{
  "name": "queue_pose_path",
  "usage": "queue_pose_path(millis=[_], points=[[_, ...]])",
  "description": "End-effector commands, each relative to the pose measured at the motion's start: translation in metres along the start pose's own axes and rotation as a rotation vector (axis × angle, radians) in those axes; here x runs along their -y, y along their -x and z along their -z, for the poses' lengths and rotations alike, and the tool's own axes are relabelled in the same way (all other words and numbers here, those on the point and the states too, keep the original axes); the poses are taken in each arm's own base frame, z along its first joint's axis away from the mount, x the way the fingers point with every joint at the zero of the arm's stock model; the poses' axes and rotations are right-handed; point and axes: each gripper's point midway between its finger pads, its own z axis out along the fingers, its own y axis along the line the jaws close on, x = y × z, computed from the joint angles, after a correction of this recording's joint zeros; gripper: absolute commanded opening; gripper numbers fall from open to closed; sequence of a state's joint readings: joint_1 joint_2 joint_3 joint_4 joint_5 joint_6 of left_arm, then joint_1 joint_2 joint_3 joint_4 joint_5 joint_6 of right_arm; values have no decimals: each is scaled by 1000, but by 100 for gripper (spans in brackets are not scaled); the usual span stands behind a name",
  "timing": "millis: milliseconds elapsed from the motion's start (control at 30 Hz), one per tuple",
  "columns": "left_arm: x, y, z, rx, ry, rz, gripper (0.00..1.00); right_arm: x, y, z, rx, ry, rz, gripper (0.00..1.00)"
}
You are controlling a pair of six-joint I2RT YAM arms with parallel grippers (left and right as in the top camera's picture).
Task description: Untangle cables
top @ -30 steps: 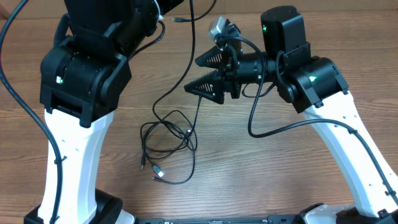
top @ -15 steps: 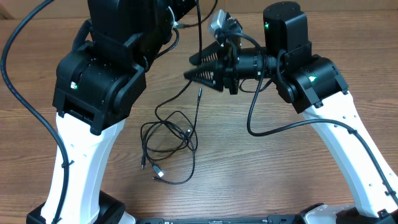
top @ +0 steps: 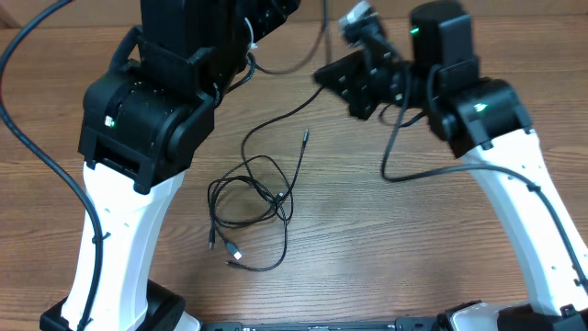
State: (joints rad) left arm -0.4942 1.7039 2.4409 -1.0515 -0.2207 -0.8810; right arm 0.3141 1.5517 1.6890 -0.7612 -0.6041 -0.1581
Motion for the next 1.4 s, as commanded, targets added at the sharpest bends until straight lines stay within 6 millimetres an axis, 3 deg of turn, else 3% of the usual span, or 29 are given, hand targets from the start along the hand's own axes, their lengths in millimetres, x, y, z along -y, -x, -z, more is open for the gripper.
queue_pose_path(millis=[0,167,400,567,733,900,1100,1233,1367], points=[[-8,-4,-4,-26,26,-98,100,53,4,26,33,-173,-22,4],[-13,-19,-3,-99,31,-159,100,109,4,65,78,-309,-54,4],[-27,-31,-1,-152,81,-172,100,179,6,135,172,-507,-101,4],[-41,-46,-2,-218,130,-200,100,204,11,181,222,-610,-112,4],[-56,-80,-12,-376,158,-288,100,221,23,236,287,-729,-97,4],[-57,-117,-31,-522,121,-378,100,219,35,268,351,-757,-117,4],[-55,-176,-62,-709,32,-511,100,181,70,272,436,-606,-74,4],[-50,-222,-74,-858,-104,-639,100,165,94,285,495,-595,-48,4],[-38,-270,-71,-1027,-336,-714,100,151,110,294,540,-581,-52,4]])
